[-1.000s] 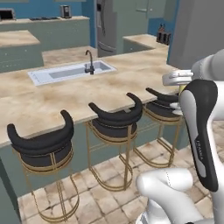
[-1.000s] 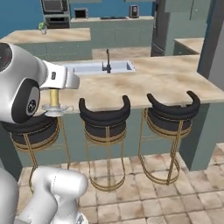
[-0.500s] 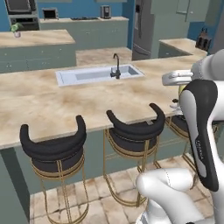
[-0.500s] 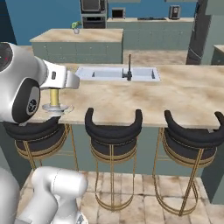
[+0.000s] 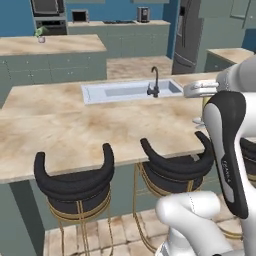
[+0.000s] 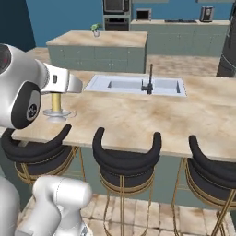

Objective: Get the candle and the beer from the cabinet and move them to the dining counter.

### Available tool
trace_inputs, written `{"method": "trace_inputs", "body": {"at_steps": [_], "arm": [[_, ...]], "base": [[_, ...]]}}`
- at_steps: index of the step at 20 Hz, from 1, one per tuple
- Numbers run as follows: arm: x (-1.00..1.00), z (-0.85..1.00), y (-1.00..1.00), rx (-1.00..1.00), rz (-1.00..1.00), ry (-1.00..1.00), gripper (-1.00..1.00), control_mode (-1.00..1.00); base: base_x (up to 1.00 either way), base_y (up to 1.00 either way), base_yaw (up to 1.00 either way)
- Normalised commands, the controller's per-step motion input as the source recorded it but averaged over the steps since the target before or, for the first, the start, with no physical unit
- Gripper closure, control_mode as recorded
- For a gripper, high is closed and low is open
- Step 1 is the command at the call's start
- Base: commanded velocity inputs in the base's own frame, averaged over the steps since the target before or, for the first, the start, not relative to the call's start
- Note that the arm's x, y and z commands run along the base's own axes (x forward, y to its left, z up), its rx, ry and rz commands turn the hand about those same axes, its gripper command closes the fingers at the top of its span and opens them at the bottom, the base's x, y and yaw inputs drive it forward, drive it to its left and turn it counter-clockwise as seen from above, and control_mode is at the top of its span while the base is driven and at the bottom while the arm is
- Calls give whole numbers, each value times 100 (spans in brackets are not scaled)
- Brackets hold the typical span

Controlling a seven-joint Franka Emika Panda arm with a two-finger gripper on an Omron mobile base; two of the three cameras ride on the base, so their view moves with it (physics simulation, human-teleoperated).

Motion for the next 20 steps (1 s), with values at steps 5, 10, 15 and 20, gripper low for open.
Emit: {"method": "trace_inputs", "body": {"at_steps": [5, 10, 15, 20], "arm": [[0, 0, 0, 0, 0, 0, 100, 100], [0, 0, 0, 0, 0, 0, 100, 100], [0, 0, 0, 0, 0, 0, 100, 100], [0, 0, 0, 0, 0, 0, 100, 100]], "base": [[57, -47, 9], [52, -59, 2], [39, -48, 0], [25, -25, 0]]}}
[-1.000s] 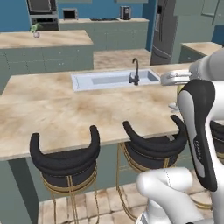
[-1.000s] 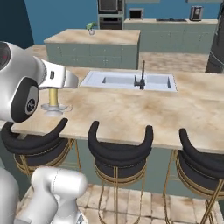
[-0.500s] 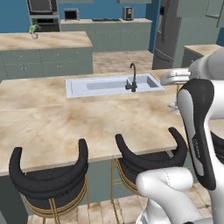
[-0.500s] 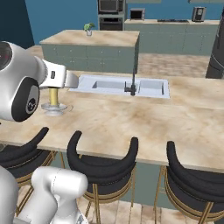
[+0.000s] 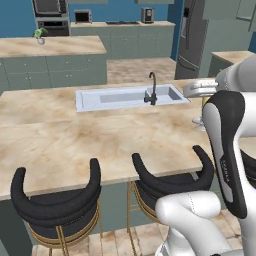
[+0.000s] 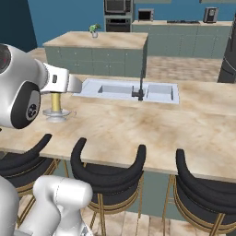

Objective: Get the candle and the beer from the cabinet and move them to the dining counter.

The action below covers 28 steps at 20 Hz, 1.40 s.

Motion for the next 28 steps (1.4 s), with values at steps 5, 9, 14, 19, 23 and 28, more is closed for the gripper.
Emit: {"method": "trace_inputs", "body": {"at_steps": [5, 9, 14, 19, 23, 28], "arm": [[0, 0, 0, 0, 0, 0, 100, 100], [0, 0, 0, 0, 0, 0, 100, 100], [0, 0, 0, 0, 0, 0, 100, 100], [0, 0, -4, 0, 2, 0, 100, -100], [0, 0, 0, 0, 0, 0, 100, -100], [35, -22, -30, 0, 13, -1, 100, -100]], "base": [[16, -6, 0], [3, 0, 0], [0, 0, 0], [0, 0, 0], [0, 0, 0], [0, 0, 0]]}}
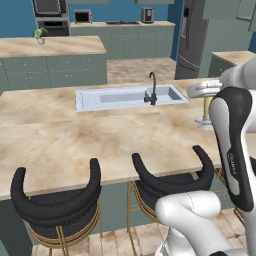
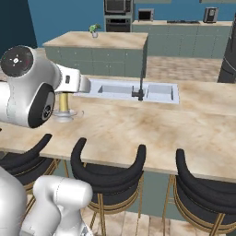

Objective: Get the candle and the beer from the cabinet and move them to the dining counter.

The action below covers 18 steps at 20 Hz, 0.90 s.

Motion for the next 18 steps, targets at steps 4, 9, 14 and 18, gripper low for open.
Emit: {"method": "trace_inputs", "body": {"at_steps": [4, 9, 14, 18], "arm": [[76, -44, -31, 0, 18, -1, 100, -100], [98, -52, -17, 0, 20, 0, 100, -100], [90, -48, -8, 1, 15, 2, 100, -100], [77, -47, -2, 0, 10, 0, 100, -100]], "base": [[0, 0, 0], [0, 0, 0], [0, 0, 0], [0, 0, 0]]}}
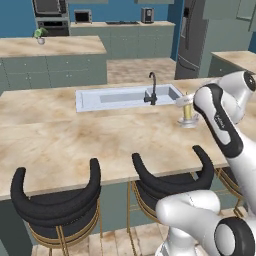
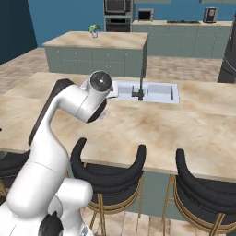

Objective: Get the candle and the beer from the cabinet and move them to the dining counter.

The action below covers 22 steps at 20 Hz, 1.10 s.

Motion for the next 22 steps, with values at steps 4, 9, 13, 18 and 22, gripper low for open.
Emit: {"method": "trace_inputs", "body": {"at_steps": [4, 9, 13, 18, 22], "arm": [[62, -53, 0, 0, 9, 0, 100, -100], [46, -57, -7, 2, 6, -9, 100, -100], [40, -54, -11, 10, 2, -8, 100, -100], [33, -45, -1, 9, 0, -4, 100, -100], [20, -17, 0, 2, 0, 0, 100, -100]], "base": [[0, 0, 0], [0, 0, 0], [0, 0, 0], [0, 0, 0], [0, 0, 0]]}}
